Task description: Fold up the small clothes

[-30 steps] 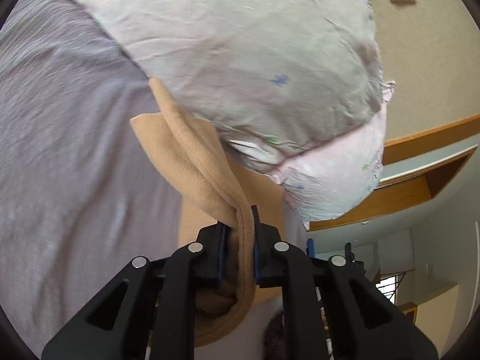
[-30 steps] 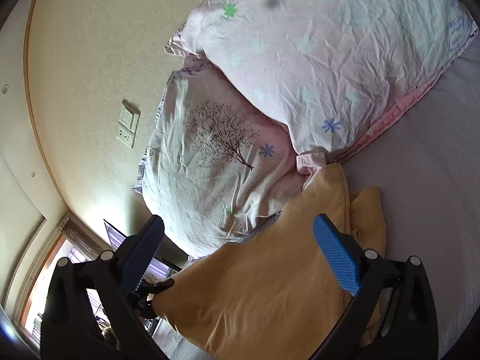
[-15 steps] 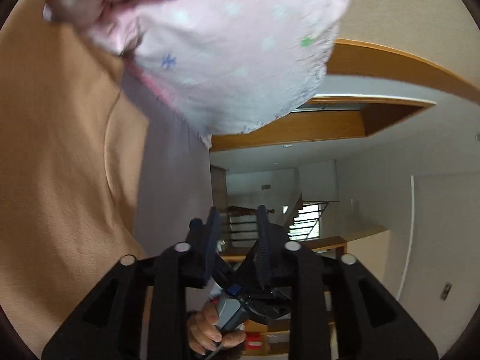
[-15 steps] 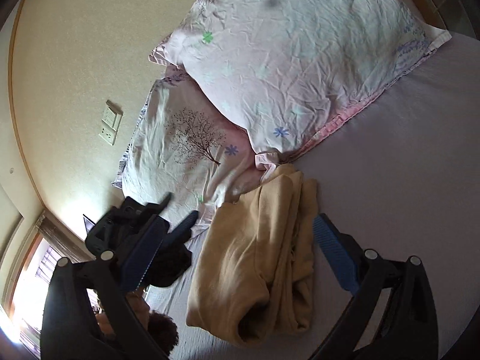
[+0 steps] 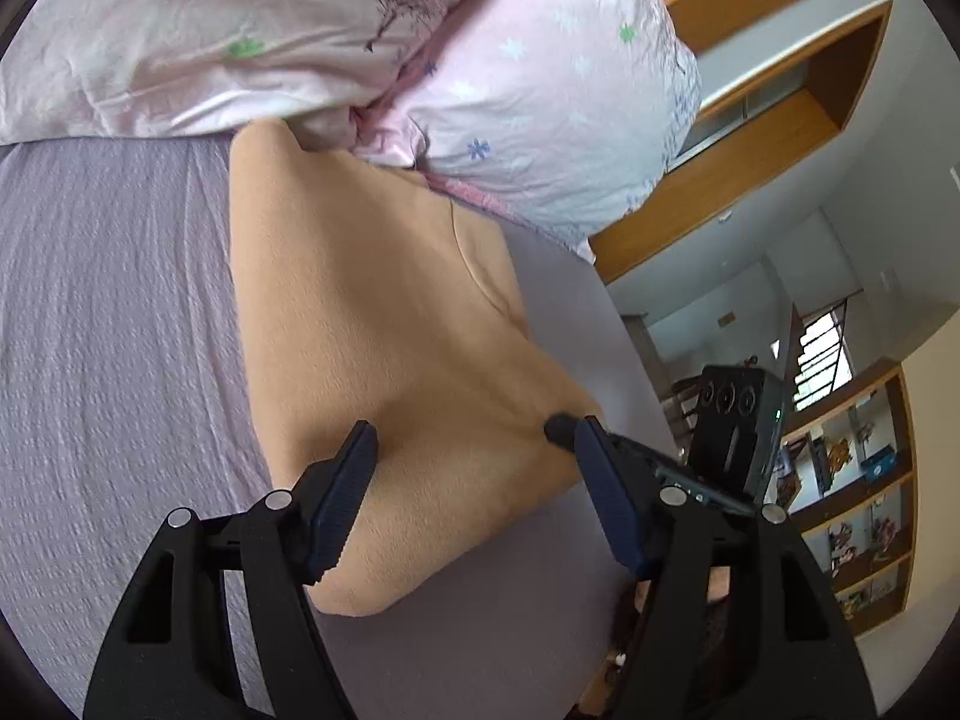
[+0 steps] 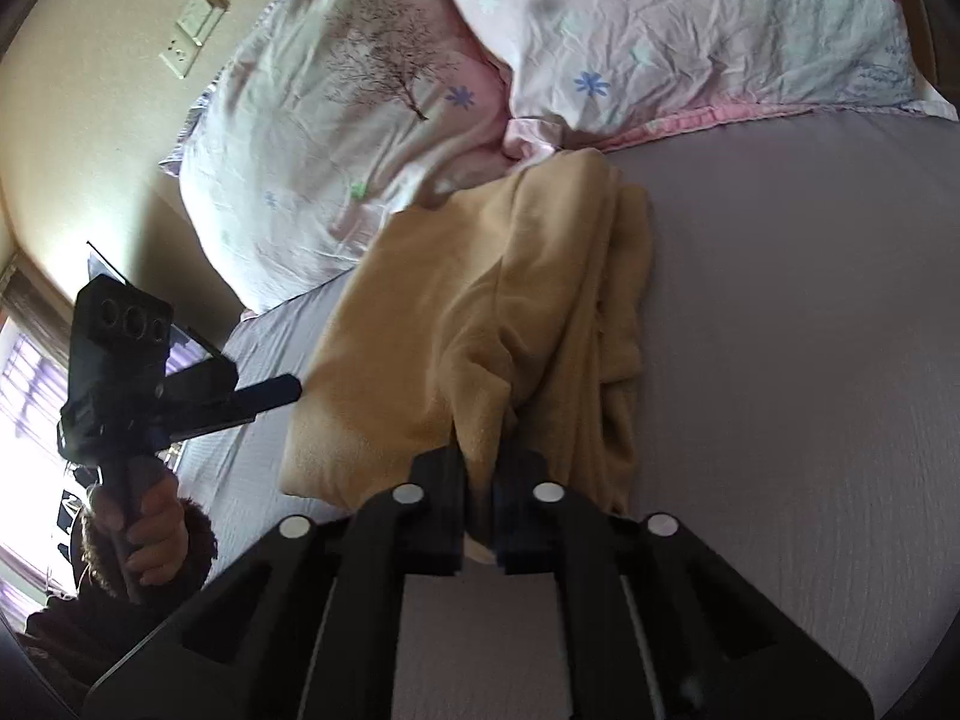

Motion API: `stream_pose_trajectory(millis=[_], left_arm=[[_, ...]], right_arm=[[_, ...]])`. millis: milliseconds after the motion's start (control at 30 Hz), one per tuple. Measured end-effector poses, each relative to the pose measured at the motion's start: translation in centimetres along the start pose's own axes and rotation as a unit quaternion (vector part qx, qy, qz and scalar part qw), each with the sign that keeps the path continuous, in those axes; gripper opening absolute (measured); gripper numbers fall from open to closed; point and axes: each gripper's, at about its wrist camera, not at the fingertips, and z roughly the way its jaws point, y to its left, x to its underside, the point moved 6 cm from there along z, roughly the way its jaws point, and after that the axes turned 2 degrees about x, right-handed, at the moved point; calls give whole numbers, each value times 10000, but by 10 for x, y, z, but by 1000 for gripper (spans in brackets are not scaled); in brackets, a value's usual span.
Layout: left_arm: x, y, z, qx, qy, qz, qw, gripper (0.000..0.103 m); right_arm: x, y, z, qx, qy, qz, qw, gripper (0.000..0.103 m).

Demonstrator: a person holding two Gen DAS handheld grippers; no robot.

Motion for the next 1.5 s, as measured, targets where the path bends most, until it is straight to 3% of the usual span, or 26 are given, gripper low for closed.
stream_pose_trajectory(millis=[67, 100, 167, 200, 233, 267, 367, 467, 533, 600, 633, 700, 767, 800, 867, 900, 933, 1100, 1200, 1233, 1333, 1367, 1500], left_arm=[[12, 0, 5, -52, 169, 95, 9998, 68], [17, 0, 6, -115, 220, 182, 9995, 68], [22, -1, 9, -232, 204, 373, 9988, 70], [23, 0, 10, -263, 186, 444, 9985, 70], [25, 0, 9, -284, 190, 479, 9983, 71], [26, 1, 10, -289, 201, 491, 9982, 72], [25, 3, 11, -294, 221, 497, 9981, 73], [26, 3, 14, -277, 219, 486, 9982, 74], [27, 3, 17, -268, 230, 477, 9982, 74], [24, 2, 17, -250, 223, 490, 9982, 73], [22, 0, 14, -170, 148, 476, 9986, 73], [11, -4, 0, 43, -224, 431, 9988, 73], [-3, 0, -16, 129, -586, 259, 9979, 73], [-11, 7, -21, 21, -688, 114, 9976, 74], [-24, 26, -24, -540, -786, -66, 9954, 76], [-28, 35, -24, -627, -784, -183, 9948, 76], [-32, 44, -22, -622, -748, -335, 9947, 77], [-34, 78, 15, -427, -165, -1103, 9928, 78], [-34, 80, 23, -255, -186, -1128, 9931, 77], [-35, 80, 25, -144, -200, -1208, 9924, 72], [-37, 89, 28, -106, -266, -1489, 9884, 47], [-36, 90, 26, 12, -294, -1570, 9872, 37], [-33, 81, -1, -11, -530, -1217, 9912, 31]], right_arm=[[2, -9, -4, 7, 90, 133, 9999, 6], [1, -10, -9, -109, 94, 179, 9997, 13], [-12, -10, -23, -220, -119, 237, 9994, 37], [-24, -9, -30, -268, -332, 287, 9987, 60], [-36, -8, -34, -252, -510, 303, 9979, 62], [-48, -7, -32, -161, -589, 276, 9978, 62], [-82, -16, 4, 114, -348, 415, 9985, 45], [-98, -25, 45, 308, 56, 527, 9981, 43], [-102, -28, 69, 440, 289, 436, 9977, 5], [-110, -26, 70, 571, 48, 181, 9982, 5], [-118, -23, 63, 611, -374, 70, 9974, 4], [-129, -27, 50, 706, -770, 80, 9945, 5], [-131, -40, 58, 930, -567, 139, 9940, 7], [-129, -49, 63, 985, -376, 304, 9940, 16], [-118, -61, 58, 683, -148, 777, 9945, 55], [-110, -62, 51, 278, -100, 983, 9947, 83], [-103, -63, 45, -4, -93, 1058, 9943, 85], [-62, -61, 45, -462, 456, 1132, 9914, 85], [-52, -57, 48, -546, 481, 1056, 9917, 73], [-50, -57, 50, -680, 511, 1078, 9905, 60], [-43, -51, 56, -960, 480, 1078, 9884, 38], [-42, -49, 56, -979, 424, 1047, 9888, 36], [-48, -21, 48, -1218, 129, 783, 9894, 29]])
